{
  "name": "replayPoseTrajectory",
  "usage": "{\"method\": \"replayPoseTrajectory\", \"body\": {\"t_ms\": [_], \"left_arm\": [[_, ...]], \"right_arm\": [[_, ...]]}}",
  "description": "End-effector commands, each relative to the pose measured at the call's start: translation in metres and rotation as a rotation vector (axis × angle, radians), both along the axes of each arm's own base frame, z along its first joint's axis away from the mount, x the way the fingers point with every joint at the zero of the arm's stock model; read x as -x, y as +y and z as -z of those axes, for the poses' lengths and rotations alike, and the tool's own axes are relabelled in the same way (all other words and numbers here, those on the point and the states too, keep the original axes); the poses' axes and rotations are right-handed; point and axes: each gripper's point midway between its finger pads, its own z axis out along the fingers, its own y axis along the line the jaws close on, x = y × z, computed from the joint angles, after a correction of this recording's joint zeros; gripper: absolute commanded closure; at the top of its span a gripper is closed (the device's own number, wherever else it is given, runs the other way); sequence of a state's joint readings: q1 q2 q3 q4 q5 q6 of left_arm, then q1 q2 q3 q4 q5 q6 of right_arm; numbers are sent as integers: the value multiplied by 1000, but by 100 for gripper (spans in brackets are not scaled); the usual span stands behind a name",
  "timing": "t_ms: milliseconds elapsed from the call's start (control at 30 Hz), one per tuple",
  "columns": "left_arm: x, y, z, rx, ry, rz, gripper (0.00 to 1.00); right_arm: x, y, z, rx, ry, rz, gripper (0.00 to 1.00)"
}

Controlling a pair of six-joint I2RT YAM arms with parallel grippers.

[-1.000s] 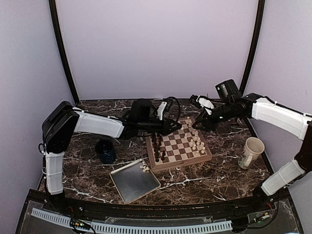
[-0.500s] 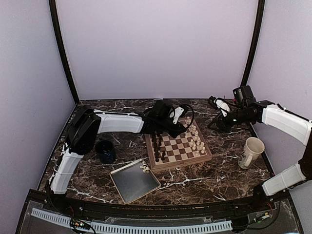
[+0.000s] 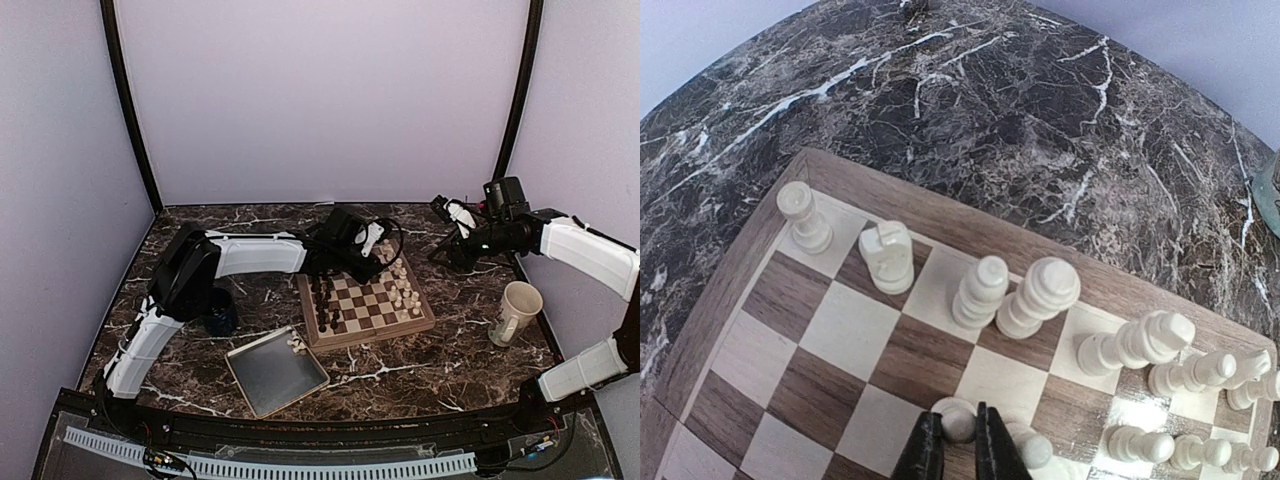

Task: Set up the chess pieces on the board
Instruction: Place the pawn at f2.

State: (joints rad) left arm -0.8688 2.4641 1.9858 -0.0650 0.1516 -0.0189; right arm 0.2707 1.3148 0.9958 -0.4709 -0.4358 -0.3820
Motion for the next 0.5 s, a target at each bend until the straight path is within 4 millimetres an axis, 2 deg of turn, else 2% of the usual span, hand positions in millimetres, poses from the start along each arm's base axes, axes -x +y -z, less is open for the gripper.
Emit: {"method": "replayPoseTrajectory", "body": {"t_ms": [0,333,467], "left_arm": [[-4,-4,-8,-21,-25,2,89],[-9,-11,3,-23,-11,4,87],[-10,-12,3,-22,-7,0,83]], "right_arm": [[0,1,-6,-30,-22,-6,51],[1,1,-3,-30,-15,-10,51],[0,1,-3,-31,-13,-10,51]]}}
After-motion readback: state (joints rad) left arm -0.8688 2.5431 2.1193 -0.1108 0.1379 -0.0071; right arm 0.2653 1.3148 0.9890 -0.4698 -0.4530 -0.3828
